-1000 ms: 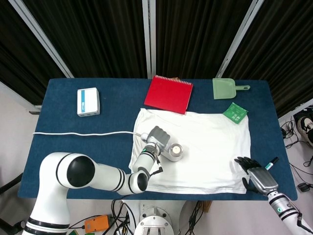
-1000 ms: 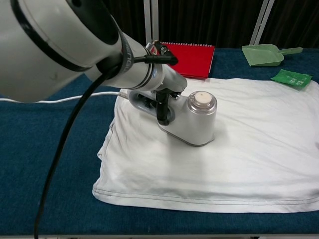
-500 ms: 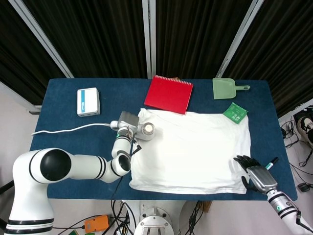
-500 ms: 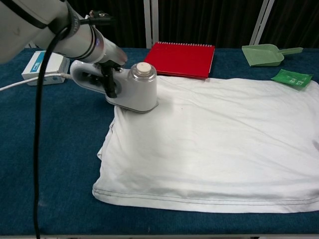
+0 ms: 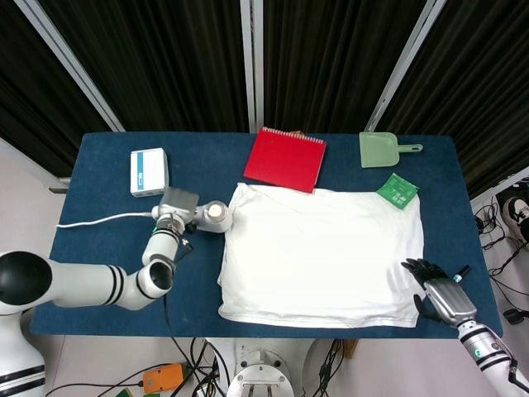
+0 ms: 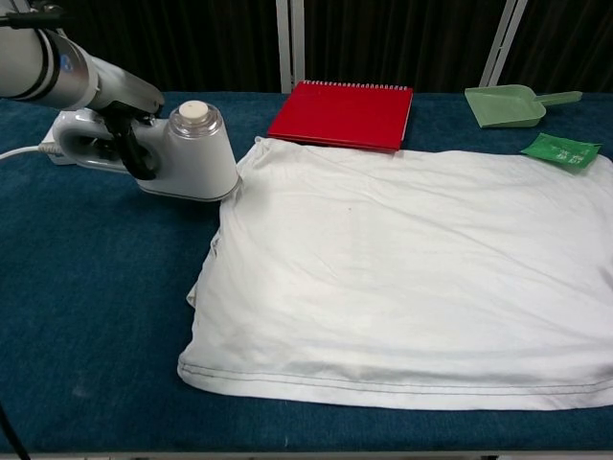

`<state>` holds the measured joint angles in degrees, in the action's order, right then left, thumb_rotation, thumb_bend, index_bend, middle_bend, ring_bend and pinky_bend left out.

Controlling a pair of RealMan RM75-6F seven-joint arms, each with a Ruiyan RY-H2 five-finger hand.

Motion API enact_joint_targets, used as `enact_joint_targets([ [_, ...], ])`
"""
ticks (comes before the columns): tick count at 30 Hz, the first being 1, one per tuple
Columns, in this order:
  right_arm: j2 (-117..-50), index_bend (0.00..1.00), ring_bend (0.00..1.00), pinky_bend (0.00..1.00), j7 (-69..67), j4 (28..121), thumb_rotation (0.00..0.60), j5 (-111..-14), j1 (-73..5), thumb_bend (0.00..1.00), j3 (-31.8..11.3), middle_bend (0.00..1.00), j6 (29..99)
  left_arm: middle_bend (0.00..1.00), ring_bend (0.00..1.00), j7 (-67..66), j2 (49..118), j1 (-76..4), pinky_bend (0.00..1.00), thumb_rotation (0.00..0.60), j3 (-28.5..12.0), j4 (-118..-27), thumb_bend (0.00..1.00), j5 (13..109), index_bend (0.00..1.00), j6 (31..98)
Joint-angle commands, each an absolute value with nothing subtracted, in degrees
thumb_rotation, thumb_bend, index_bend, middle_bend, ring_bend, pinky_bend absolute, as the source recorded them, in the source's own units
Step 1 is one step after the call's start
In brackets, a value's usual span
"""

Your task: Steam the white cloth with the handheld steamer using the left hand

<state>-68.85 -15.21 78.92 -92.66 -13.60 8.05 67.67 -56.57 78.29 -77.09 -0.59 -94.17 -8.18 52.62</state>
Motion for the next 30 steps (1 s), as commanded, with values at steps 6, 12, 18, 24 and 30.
enact_joint_targets([
  [6,-67.10,0.13,0.02,0.15,-15.76,79.48,0.600,-92.29,-12.10,0.78,6.65,0.12,71.80,0.82,0.65,-47.21,72.26,-66.92,0.65,0.358,3.76,-98.51,0.57,5.80,0.76,51.46],
  [12,-66.52,0.13,0.02,0.15,-15.20,80.37,0.600,-92.26,-11.62,0.78,6.42,0.12,72.60,0.73,0.57,-46.39,73.86,-65.27,0.65,0.359,5.13,-95.94,0.49,8.60,0.64,51.16],
  [18,-66.04,0.12,0.02,0.15,-14.63,81.24,0.600,-92.22,-11.18,0.78,6.26,0.12,73.20,0.31,0.23,-45.61,74.26,-64.00,0.40,0.358,5.33,-96.08,0.26,12.03,0.20,53.00],
  [24,-64.67,0.12,0.02,0.15,-14.82,81.82,0.600,-91.41,-10.62,0.78,5.50,0.12,74.29,0.01,0.00,-42.70,71.56,-60.94,0.10,0.365,5.32,-99.49,0.18,18.84,0.00,57.43],
  [30,-61.45,0.07,0.02,0.15,-16.02,82.77,0.600,-88.00,-10.76,0.60,3.47,0.12,73.69,0.00,0.00,-33.16,65.16,-53.24,0.03,0.376,5.58,-106.56,0.15,33.57,0.00,63.80],
])
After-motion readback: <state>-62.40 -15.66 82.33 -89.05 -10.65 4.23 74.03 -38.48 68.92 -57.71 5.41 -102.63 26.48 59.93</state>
